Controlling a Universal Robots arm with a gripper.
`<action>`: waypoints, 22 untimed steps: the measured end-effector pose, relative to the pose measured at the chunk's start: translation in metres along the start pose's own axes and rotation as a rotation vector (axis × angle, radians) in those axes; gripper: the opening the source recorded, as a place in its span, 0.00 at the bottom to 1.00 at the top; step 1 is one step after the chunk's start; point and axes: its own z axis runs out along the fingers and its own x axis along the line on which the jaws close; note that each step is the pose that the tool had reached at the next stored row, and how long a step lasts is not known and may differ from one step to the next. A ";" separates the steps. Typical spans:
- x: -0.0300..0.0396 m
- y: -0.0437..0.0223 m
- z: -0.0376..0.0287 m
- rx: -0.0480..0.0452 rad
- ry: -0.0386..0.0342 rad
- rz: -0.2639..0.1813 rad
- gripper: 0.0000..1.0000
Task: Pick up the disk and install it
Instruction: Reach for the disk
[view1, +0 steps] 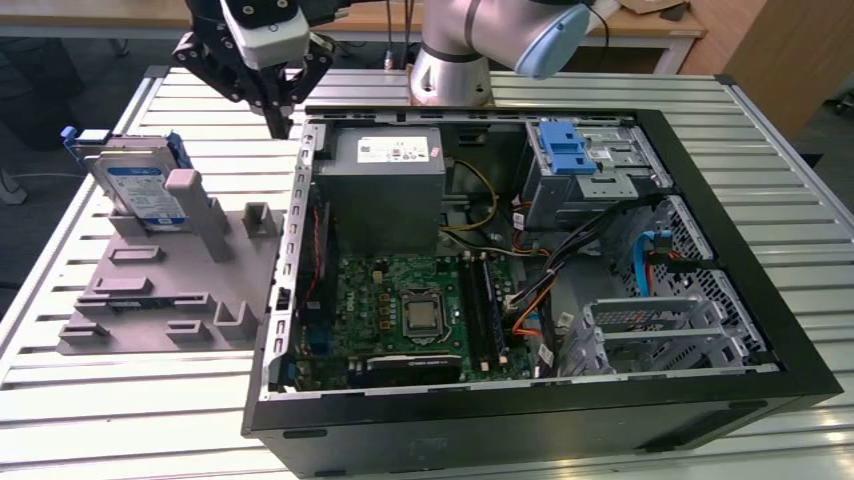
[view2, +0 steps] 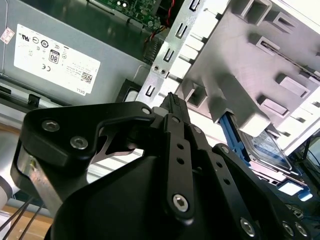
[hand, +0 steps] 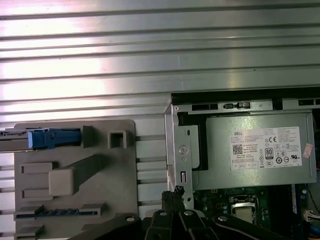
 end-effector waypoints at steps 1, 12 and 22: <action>0.0005 0.0000 0.0000 -0.0001 0.0000 0.000 0.11; 0.0153 0.0057 -0.0001 0.0000 0.0000 0.000 0.11; 0.0244 0.0099 0.0000 0.0001 0.0000 0.000 0.11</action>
